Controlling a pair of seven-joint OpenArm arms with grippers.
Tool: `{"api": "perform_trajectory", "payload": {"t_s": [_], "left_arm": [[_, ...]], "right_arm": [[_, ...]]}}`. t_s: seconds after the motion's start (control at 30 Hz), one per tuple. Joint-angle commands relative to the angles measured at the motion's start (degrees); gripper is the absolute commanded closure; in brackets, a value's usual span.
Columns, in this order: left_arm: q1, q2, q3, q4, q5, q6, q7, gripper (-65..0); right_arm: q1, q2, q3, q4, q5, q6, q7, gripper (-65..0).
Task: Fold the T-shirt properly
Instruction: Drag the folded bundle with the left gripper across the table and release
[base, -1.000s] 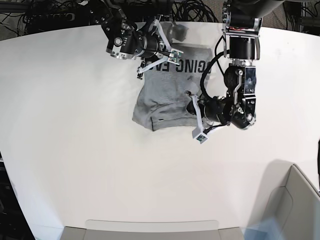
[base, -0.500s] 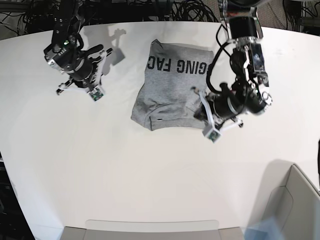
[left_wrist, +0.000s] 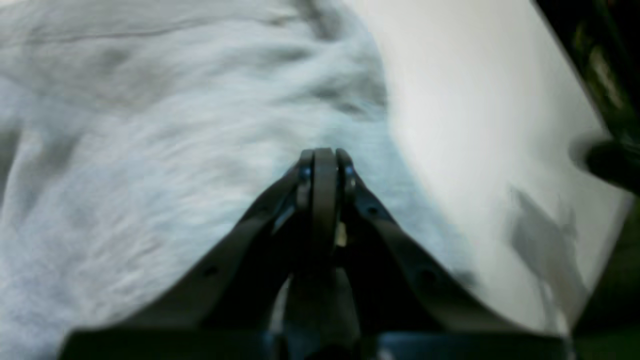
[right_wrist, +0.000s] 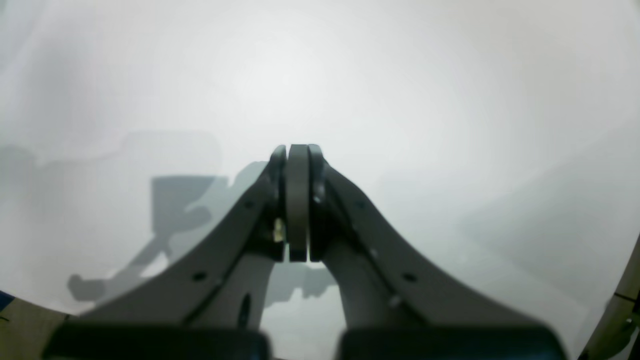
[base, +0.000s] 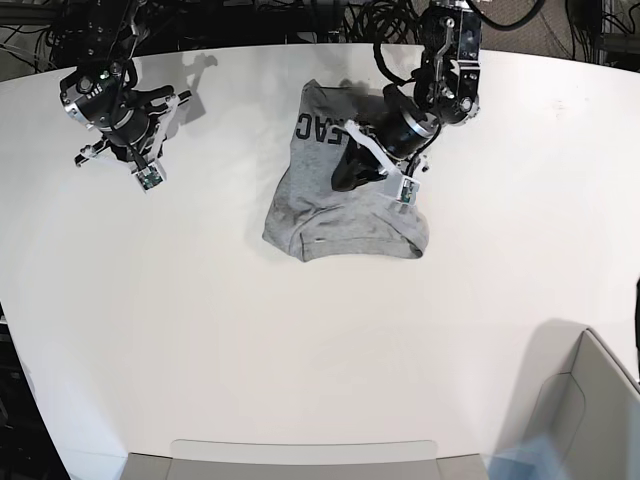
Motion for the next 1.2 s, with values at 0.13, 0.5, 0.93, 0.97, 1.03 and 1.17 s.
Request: {"api": "perform_trajectory", "payload": {"t_s": [0.13,0.5,0.93,0.97,1.03,1.17], "left_arm": [[-0.25,-1.45,0.15,-12.46,-0.27,0.71,-9.9,0.0],[-11.33,-13.85,-4.33,-36.72,-0.36,0.88,-15.79,0.0],[-19.86,-27.65,-7.93,-41.12,-0.27,0.97,-12.89,0.0],[-20.21,-27.65,-8.11,-40.59,-0.36,0.97,-12.27,0.0],[-21.18,-27.65,-11.19,-36.63,-0.36,0.97,-11.39,0.0],[-20.3,-26.68,-16.46,-25.12,-0.36,0.97,-11.31,0.0]], "right_arm": [[0.16,0.64,0.38,0.85,0.08,0.42,0.71,0.0],[0.68,0.55,0.29,0.85,-0.01,0.42,0.71,0.0],[1.12,0.38,0.29,0.76,-0.1,0.42,0.71,0.0],[1.12,0.38,0.29,0.76,-0.01,0.42,0.71,0.0],[1.83,0.38,0.2,0.94,0.08,0.42,0.71,0.0],[4.9,0.38,0.2,1.11,0.08,0.42,0.71,0.0]]}}
